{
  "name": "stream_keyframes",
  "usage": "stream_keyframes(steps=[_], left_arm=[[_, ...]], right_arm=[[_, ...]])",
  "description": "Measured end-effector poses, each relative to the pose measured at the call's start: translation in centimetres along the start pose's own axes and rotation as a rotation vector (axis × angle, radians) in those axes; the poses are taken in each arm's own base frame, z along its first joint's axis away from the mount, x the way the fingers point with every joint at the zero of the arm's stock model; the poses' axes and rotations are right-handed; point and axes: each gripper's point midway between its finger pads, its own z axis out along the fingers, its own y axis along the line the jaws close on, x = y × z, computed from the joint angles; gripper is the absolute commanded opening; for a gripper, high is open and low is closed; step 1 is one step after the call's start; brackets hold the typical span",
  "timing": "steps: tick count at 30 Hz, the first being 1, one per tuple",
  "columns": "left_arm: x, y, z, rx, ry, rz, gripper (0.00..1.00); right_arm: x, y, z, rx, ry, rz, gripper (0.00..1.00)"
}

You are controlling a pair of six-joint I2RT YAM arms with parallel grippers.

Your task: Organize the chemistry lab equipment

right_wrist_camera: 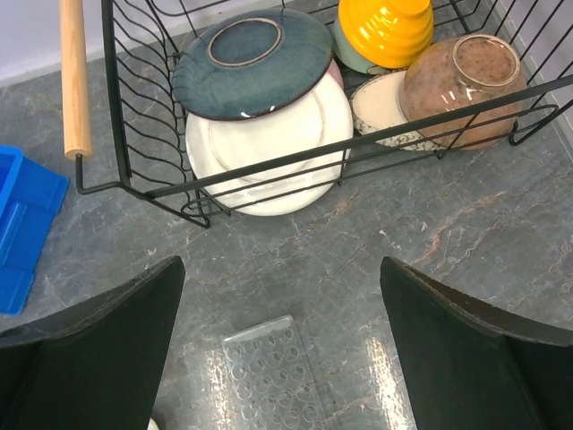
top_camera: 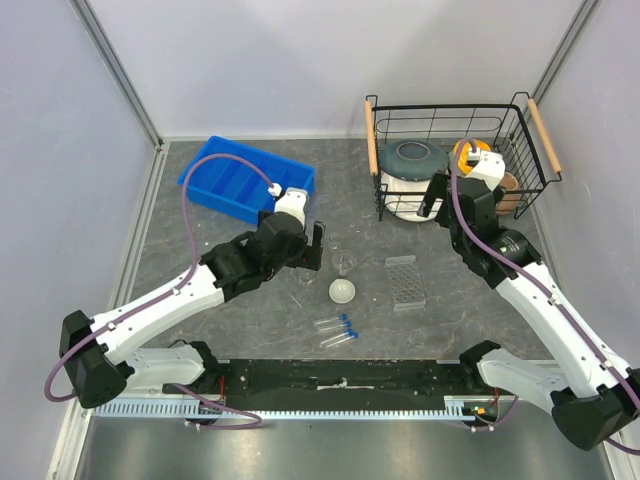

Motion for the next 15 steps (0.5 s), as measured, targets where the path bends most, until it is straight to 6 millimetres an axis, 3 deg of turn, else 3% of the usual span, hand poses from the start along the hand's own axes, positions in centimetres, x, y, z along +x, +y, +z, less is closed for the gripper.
stream_keyframes(steps=[7, 11, 15], left_arm=[[1.1, -1.2, -0.2, 0.075, 0.019, 0.028, 0.99], [2.0, -3.3, -1.0, 0.196, 0.059, 0.050, 0.91], [4.7, -5.4, -1.0, 0.268, 0.141, 0.103, 0.79]], right_arm=[[2.3, 1.2, 0.4, -0.045, 0.072, -0.080, 0.98], [3.9, 2.3, 0.6, -0.093, 0.121, -0.118, 0.98], [5.3, 3.6, 0.7, -0.142, 0.163, -0.157, 0.98]])
